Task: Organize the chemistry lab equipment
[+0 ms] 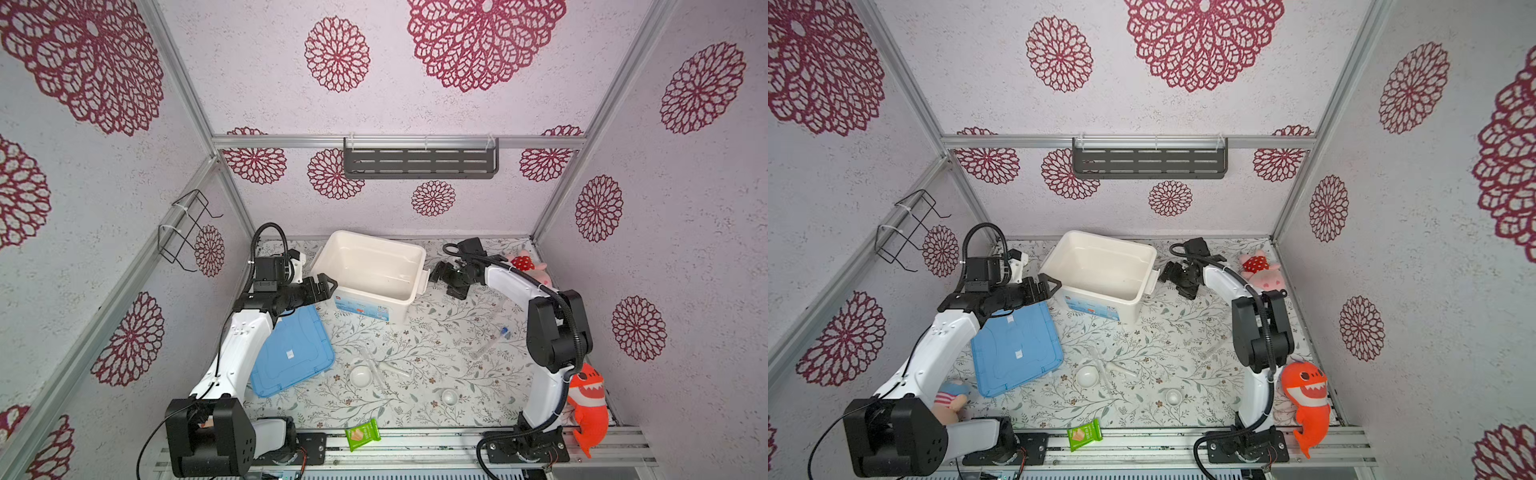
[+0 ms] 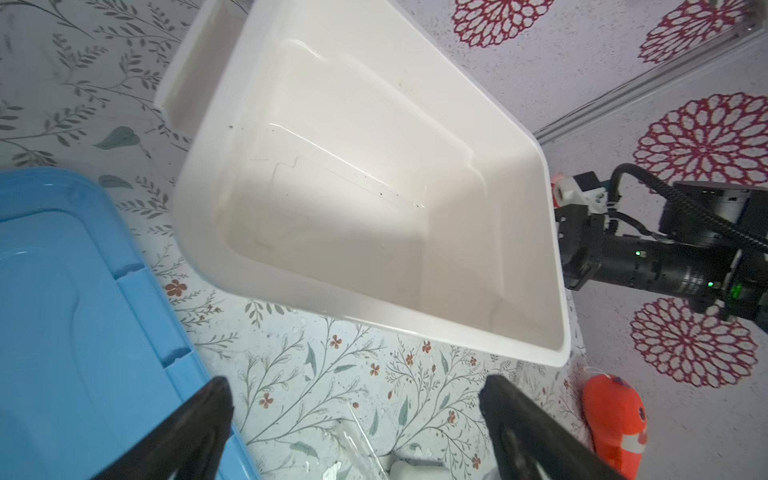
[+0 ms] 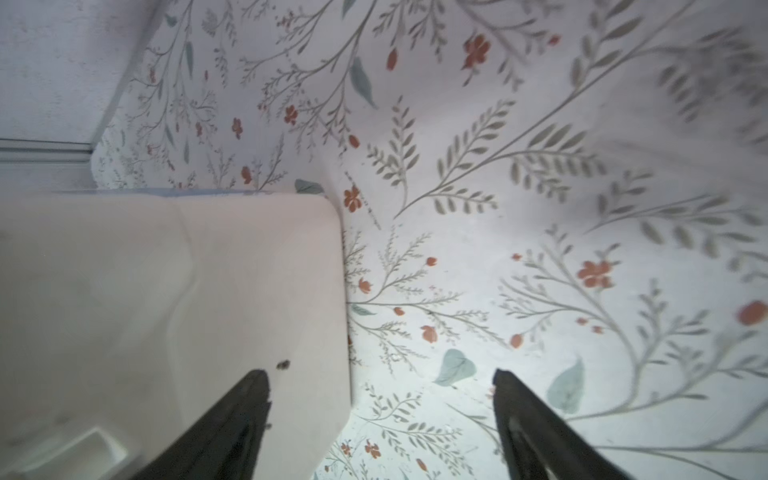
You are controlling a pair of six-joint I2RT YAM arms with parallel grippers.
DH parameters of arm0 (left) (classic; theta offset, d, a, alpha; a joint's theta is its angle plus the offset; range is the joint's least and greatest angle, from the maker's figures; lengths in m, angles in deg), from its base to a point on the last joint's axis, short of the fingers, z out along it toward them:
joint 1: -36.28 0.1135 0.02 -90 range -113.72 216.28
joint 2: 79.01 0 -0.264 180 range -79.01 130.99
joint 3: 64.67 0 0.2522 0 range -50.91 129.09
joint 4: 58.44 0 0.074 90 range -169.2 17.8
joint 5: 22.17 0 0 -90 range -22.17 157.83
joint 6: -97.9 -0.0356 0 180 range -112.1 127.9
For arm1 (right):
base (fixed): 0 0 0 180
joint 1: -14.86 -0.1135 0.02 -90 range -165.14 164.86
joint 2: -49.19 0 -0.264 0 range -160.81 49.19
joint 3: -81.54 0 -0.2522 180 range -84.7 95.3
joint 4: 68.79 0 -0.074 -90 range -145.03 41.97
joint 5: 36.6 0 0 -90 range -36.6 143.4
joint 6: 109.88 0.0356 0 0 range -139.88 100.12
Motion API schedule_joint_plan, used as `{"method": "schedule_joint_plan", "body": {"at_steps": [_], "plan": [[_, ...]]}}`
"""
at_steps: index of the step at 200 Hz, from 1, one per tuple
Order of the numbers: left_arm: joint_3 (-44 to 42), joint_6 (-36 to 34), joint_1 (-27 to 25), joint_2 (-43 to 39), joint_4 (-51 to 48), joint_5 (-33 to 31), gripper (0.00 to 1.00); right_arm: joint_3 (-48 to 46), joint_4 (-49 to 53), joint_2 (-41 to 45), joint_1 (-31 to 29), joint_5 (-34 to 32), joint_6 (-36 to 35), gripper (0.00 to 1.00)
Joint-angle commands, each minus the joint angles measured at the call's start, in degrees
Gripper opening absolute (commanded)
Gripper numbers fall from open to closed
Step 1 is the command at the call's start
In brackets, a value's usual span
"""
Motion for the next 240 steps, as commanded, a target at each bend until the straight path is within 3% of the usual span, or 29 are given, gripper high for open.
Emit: {"method": "schedule_joint_plan", "body": {"at_steps": [1, 24, 54, 79, 145, 174, 208, 240], "plan": [[0.2, -1.8, 0.2, -2.9, -0.8, -4.1, 0.97, 1.6, 8.2, 2.4, 4.0, -7.7, -5.8, 0.99], [-0.9, -2.4, 0.2, -5.0, -1.3, -7.7, 0.97, 2.3, 9.2, 1.1, 6.4, -14.1, -3.8, 0.99], [-2.2, -3.6, 0.2, -7.9, -1.2, -11.4, 0.97, 10.0, 13.2, -5.1, 6.6, -19.0, 1.8, 0.99], [-2.4, -4.3, 0.2, -9.2, -2.8, -16.3, 0.97, 16.4, 14.9, -10.7, 6.5, -20.1, 4.5, 0.99], [-4.1, -5.8, 0.2, -10.5, -3.9, -21.1, 0.97, 30.9, 22.1, -22.3, 5.3, -22.9, 4.5, 0.99], [-3.5, -7.3, 0.2, -10.0, -5.0, -22.1, 0.97, 31.2, 23.6, -23.0, 4.4, -26.0, 3.9, 0.98], [-4.3, -8.0, 0.2, -10.3, -4.7, -22.3, 0.97, 29.6, 23.4, -21.9, 2.9, -26.6, 1.0, 0.89], [-3.1, -9.1, 0.2, -10.3, -7.8, -26.1, 0.97, 24.9, 22.2, -18.9, 1.2, -27.6, -2.3, 0.87]]}}
